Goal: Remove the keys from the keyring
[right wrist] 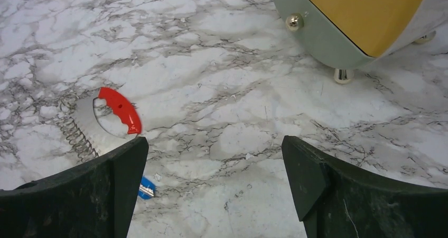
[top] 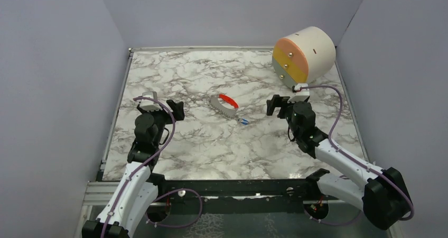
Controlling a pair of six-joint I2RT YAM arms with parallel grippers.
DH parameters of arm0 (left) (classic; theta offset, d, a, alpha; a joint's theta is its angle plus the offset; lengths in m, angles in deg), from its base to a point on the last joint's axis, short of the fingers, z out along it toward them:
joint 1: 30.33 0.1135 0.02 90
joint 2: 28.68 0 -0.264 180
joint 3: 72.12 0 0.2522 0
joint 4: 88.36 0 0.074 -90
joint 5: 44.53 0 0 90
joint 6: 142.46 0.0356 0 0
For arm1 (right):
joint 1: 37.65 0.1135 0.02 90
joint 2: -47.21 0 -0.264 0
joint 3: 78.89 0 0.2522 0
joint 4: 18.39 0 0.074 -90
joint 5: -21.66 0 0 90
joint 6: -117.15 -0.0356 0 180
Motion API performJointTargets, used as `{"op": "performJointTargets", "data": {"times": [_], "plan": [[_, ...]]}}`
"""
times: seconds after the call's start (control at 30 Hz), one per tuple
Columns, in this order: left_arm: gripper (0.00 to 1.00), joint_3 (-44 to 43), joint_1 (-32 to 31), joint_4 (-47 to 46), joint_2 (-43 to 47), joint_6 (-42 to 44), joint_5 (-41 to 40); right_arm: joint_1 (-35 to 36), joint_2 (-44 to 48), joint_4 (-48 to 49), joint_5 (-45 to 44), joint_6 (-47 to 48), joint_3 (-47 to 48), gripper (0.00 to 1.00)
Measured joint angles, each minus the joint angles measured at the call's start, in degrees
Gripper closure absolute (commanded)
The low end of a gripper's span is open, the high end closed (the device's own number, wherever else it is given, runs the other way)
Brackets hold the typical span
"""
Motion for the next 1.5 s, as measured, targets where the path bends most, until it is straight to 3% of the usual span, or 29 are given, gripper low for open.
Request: {"op": "performJointTargets", "data": {"times": [0.57,1.1,1.23,1.3,1.5], "plan": [[0.01,0.04,0.0,-0.02,-3.04,-0.07,0.52,0.02,6.21,9.09,3.8,4.92,-7.02,0.0],[0.01,-0.42,0.0,-1.73,-7.67,-1.2,5.03,0.02,-0.79,9.09,18.29,5.16,-4.52,0.0],[0.01,-0.39,0.0,-2.91,-10.58,-1.38,8.02,0.02,-4.13,9.57,23.76,5.16,-3.1,0.14],[0.01,-0.15,0.0,-3.67,-10.8,-1.42,8.94,0.02,-5.66,10.1,26.51,4.9,-2.78,0.29],[0.01,4.39,0.0,-7.52,-4.7,-1.49,10.75,0.07,-10.21,11.5,31.85,3.69,-1.53,0.59]]}}
